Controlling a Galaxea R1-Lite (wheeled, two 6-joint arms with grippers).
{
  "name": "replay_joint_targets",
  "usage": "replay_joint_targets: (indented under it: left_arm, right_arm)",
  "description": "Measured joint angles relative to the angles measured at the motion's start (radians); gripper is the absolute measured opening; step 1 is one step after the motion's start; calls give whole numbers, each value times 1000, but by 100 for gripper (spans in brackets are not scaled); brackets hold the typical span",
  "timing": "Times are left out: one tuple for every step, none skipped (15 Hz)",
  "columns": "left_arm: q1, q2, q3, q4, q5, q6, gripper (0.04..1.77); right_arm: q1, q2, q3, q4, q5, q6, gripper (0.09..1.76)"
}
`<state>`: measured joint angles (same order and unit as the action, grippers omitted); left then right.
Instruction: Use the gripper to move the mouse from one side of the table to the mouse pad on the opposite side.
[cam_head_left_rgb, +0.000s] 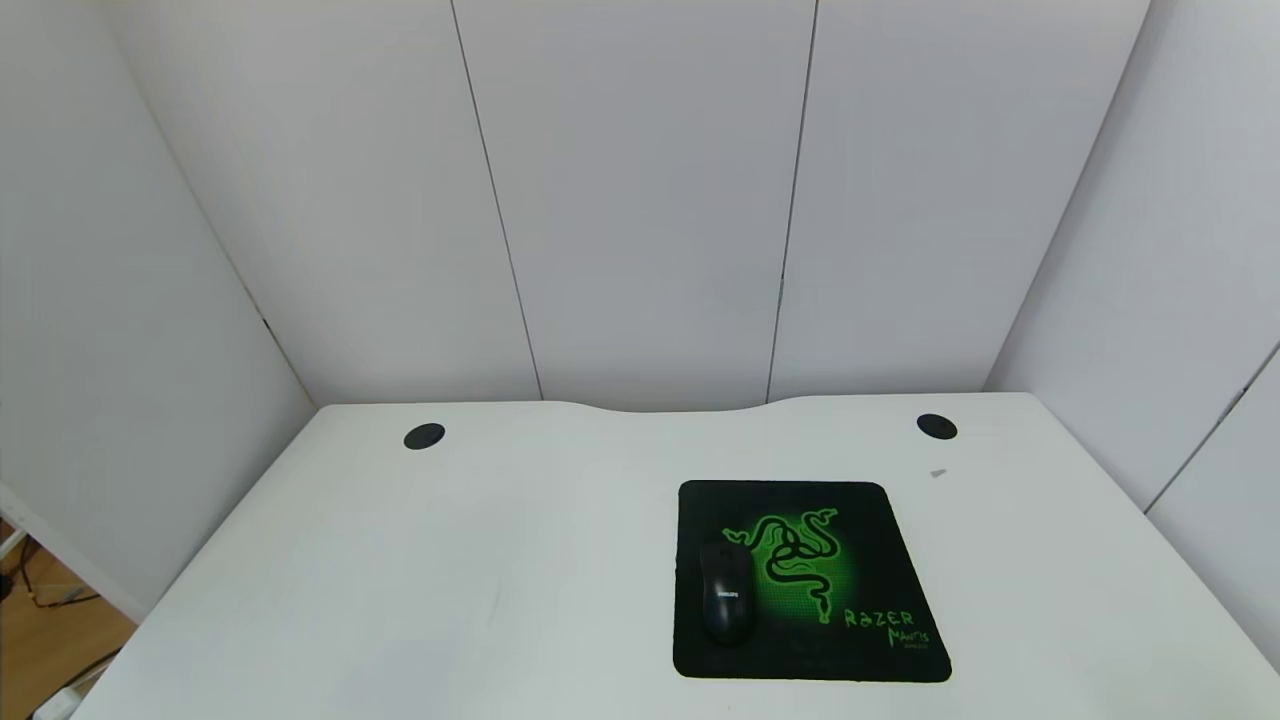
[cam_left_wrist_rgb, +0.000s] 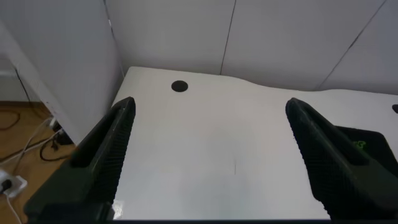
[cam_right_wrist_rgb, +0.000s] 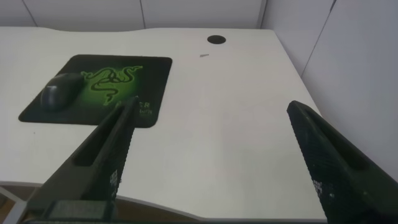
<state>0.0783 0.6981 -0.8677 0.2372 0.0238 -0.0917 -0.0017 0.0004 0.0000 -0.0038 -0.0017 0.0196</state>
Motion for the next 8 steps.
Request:
replay_joint_targets:
  left_arm:
    - [-2, -50, 15, 4, -4, 12, 172]
    - [-11, -100, 30, 5, -13, 24, 172]
    - [-34, -151, 47, 7, -26, 34, 172]
    - [-64, -197, 64, 8, -31, 39, 172]
    - [-90, -239, 84, 8, -32, 44, 172]
    - [-109, -281, 102, 8, -31, 46, 172]
    - [-119, -319, 116, 9, -30, 48, 172]
    - [-122, -356, 126, 8, -28, 49, 172]
  right_arm:
    - [0, 0, 0, 0, 0, 0, 171]
    - [0, 0, 0, 0, 0, 0, 171]
    - [0, 0, 0, 0, 0, 0, 171]
    - [0, 0, 0, 0, 0, 0, 171]
    - [0, 0, 0, 0, 0, 0, 171]
    - [0, 0, 0, 0, 0, 0, 171]
    - [0, 0, 0, 0, 0, 0, 171]
    - [0, 0, 0, 0, 0, 0, 171]
